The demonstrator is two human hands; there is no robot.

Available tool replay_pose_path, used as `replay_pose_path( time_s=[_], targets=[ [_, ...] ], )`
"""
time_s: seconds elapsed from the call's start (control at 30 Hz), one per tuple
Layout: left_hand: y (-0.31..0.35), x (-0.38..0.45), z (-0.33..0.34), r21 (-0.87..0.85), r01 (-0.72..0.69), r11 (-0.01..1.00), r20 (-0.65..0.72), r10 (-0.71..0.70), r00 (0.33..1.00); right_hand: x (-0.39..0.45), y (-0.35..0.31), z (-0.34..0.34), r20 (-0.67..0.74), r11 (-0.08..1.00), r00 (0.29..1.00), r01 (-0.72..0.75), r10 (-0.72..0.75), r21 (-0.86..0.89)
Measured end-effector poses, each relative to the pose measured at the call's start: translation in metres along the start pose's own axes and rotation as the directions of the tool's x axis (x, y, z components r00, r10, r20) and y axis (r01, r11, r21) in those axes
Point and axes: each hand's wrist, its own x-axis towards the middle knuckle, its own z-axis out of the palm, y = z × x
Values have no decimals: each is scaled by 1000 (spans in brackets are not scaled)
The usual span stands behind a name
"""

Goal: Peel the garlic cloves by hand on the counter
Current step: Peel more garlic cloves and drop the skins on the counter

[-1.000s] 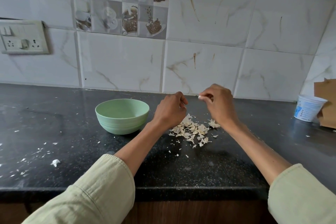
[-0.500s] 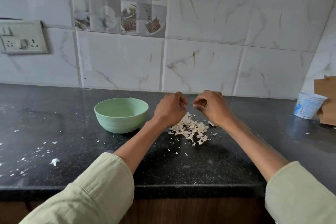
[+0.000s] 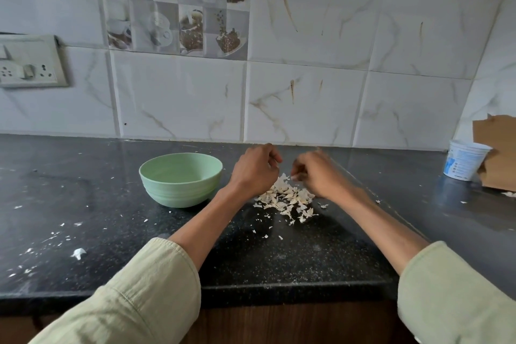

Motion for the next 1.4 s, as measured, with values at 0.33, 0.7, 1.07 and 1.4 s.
replay_pose_path(
  time_s=[0.33, 0.7, 1.07, 1.4],
  targets=[
    [11, 1, -13, -473, -46, 880, -126, -16, 992, 0, -27, -35, -66, 622, 993, -7, 95, 783],
    [16, -1, -22, -679, 30, 733, -34, -72, 997, -3, -30, -46, -77, 625, 995, 25, 56, 780],
    [12, 2, -22, -754, 208, 623, 120, -181, 976, -7, -34, -47, -386, 888, 917, 256, -98, 382],
    [11, -1, -22, -783, 228, 579, 191, -125, 974, -9, -38, -49, -356, 886, 923, 284, -148, 367]
  ],
)
